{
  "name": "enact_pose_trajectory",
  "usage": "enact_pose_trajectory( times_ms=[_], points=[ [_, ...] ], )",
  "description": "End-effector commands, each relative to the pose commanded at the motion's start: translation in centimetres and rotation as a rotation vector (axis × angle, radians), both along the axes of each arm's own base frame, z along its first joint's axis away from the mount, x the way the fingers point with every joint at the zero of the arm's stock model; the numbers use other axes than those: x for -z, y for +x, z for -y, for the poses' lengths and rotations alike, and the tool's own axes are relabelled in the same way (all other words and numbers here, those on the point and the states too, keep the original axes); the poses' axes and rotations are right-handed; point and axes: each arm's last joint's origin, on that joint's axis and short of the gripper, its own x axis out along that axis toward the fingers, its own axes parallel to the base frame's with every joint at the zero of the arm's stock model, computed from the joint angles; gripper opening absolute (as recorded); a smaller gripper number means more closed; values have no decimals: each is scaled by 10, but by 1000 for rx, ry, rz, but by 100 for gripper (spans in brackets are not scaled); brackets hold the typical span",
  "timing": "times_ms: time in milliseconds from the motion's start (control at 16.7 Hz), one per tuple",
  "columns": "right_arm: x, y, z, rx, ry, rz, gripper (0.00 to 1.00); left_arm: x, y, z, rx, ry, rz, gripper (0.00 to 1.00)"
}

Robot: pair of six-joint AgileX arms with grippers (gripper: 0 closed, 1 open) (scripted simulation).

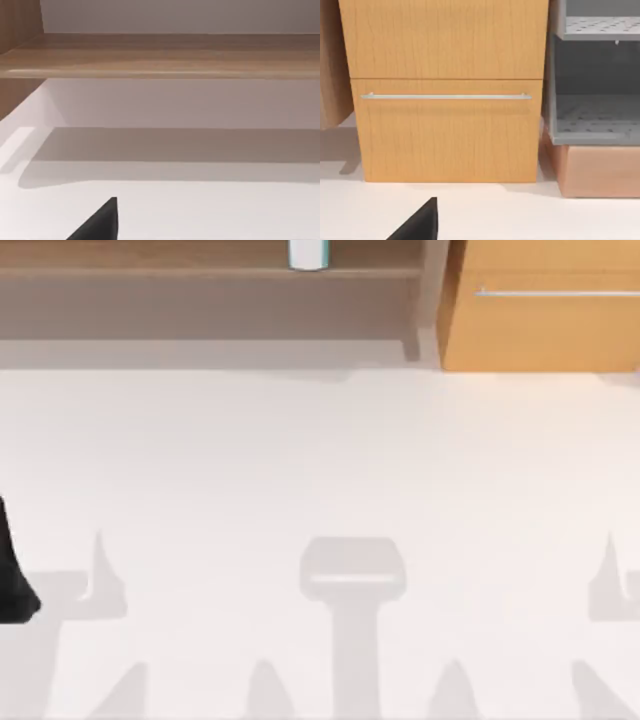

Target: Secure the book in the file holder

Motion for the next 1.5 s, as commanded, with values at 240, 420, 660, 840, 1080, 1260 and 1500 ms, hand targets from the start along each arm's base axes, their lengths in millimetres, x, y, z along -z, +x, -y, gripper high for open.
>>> enact_pose_trajectory(
  times_ms=[240, 420, 660, 840, 1080, 1260, 1500],
  points=[
    [-1, 1, 0, 10, 5, -19, 100, 0, 0, 0, 0, 0, 0, 100],
    [-12, 7, -5, 23, 25, -62, 100, 0, 0, 0, 0, 0, 0, 100],
    [-46, 29, -23, -7, 61, -120, 100, 0, 0, 0, 0, 0, 0, 100],
    [-74, 67, -52, -25, 67, -175, 100, 0, 0, 0, 0, 0, 0, 100],
    [-85, 137, -117, -36, 32, -242, 100, 0, 0, 0, 0, 0, 0, 100],
    [-87, 183, -175, -40, 19, -218, 100, 0, 0, 0, 0, 0, 0, 100],
    [-66, 232, -249, -32, -8, -179, 100, 0, 0, 0, 0, 0, 0, 100]
  ],
)
